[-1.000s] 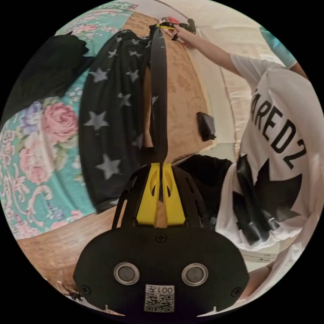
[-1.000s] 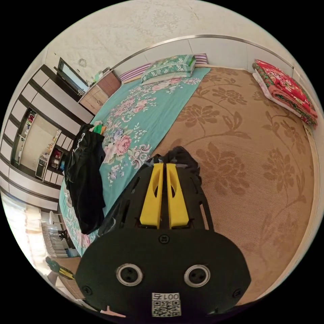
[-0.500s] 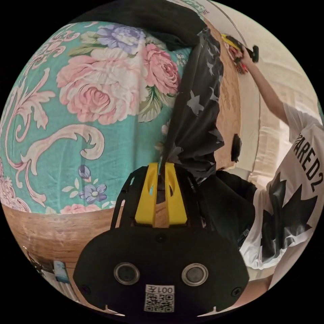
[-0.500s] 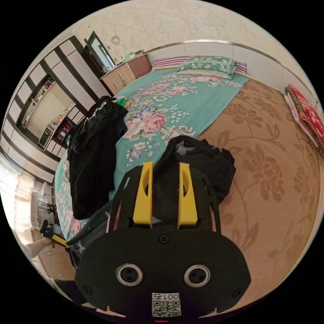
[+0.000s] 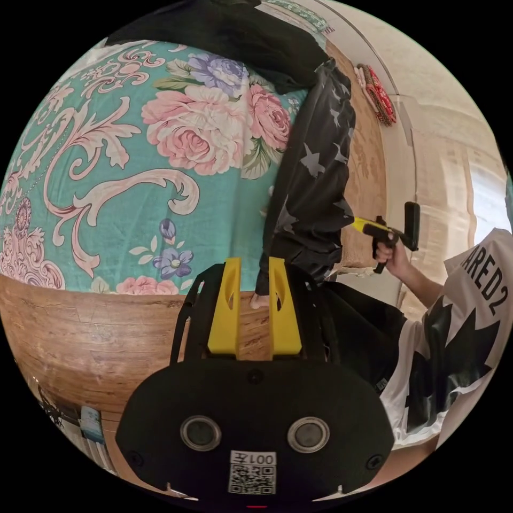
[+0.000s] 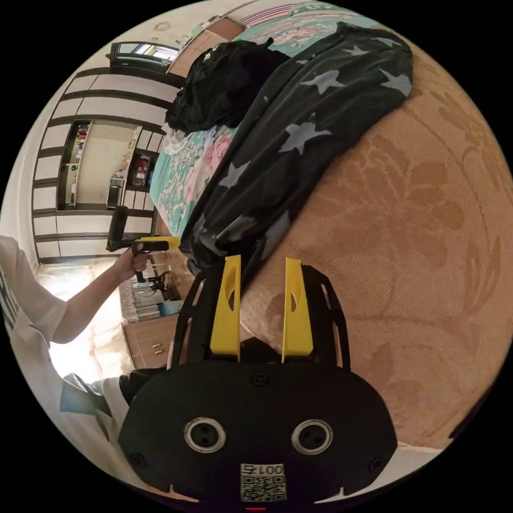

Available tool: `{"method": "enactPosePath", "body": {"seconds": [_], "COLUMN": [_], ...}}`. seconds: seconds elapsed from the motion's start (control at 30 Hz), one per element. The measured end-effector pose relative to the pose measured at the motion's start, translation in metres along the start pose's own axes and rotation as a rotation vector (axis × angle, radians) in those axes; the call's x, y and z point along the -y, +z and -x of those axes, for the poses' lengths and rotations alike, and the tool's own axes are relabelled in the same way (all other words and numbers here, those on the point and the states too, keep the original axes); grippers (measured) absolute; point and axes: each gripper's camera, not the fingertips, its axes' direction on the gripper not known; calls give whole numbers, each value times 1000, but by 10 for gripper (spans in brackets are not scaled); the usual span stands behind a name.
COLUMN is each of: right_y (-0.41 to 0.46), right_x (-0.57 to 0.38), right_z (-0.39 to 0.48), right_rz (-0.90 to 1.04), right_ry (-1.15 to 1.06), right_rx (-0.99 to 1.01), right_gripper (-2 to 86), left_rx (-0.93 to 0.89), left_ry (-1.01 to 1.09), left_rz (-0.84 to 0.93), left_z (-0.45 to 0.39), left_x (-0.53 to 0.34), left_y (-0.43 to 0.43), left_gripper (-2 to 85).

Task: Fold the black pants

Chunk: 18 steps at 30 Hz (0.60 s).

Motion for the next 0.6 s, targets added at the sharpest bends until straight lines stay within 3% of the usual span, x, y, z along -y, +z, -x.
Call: {"method": "enactPosePath", "body": {"seconds": [0.27, 0.47, 0.6], "right_y": [83, 148, 170], "right_x": [-83, -120, -151], "right_z": [47, 70, 80], "right_rz": [-71, -99, -139], "right_ry": [-111, -167, -86], "right_rx": [-33, -173, -345], "right_gripper": [106, 70, 23], "left_rx": [18, 53, 57], "left_ry": [101, 154, 215], "left_rz": [-182, -107, -90], "left_z": [0, 10, 5], "left_x": [-18, -10, -20], "left_y": [-14, 6, -4], "left_gripper": [59, 44, 4]}}
